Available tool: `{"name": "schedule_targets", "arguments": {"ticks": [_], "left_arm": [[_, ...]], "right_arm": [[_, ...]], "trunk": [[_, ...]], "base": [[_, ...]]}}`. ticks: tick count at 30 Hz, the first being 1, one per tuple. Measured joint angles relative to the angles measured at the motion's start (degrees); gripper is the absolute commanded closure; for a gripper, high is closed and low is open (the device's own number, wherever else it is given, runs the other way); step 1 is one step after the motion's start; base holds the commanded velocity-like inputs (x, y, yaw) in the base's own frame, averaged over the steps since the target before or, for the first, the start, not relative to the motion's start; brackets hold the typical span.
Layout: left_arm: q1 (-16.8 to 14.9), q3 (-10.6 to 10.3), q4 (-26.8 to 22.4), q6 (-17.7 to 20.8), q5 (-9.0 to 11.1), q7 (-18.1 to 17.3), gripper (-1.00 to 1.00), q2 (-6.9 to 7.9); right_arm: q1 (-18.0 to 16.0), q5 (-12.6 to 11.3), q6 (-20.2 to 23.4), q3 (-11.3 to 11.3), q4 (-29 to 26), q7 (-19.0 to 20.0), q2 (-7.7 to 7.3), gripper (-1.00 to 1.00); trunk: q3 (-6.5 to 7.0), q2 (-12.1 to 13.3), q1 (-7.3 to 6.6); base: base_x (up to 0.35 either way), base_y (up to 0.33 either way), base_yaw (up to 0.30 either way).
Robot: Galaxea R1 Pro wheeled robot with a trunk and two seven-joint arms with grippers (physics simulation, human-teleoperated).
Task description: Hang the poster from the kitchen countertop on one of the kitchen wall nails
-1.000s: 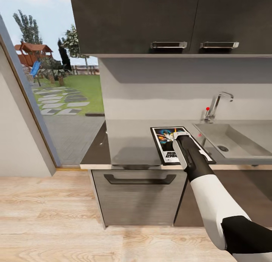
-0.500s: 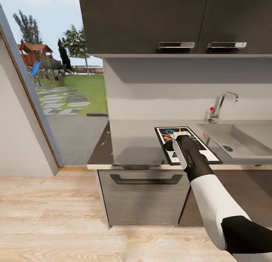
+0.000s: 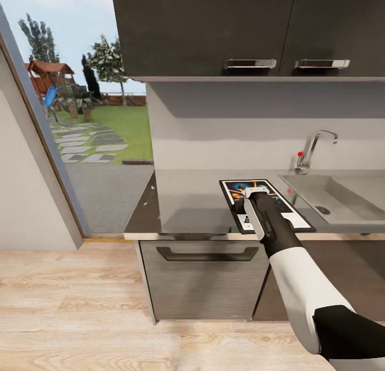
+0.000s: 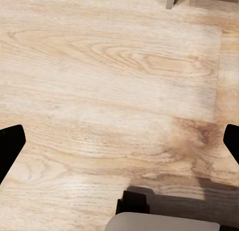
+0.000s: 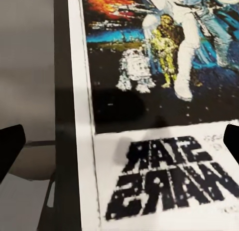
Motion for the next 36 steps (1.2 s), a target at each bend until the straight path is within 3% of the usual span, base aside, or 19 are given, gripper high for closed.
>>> {"name": "schedule_targets", "arguments": {"ticks": [26, 36], "left_arm": [[0.0, 0.0, 0.0, 0.0, 0.0, 0.0, -1.0, 0.0], [0.0, 0.0, 0.0, 0.0, 0.0, 0.0, -1.0, 0.0]], "right_arm": [[0.0, 0.2, -0.3, -0.1, 4.3, -0.3, -0.04, -1.0], [0.0, 2.9, -0.8, -0.1, 5.2, -0.4, -0.04, -1.0]], "trunk": [[0.0, 0.0, 0.0], [0.0, 0.0, 0.0]], "base": [[0.0, 0.0, 0.0], [0.0, 0.0, 0.0]]}}
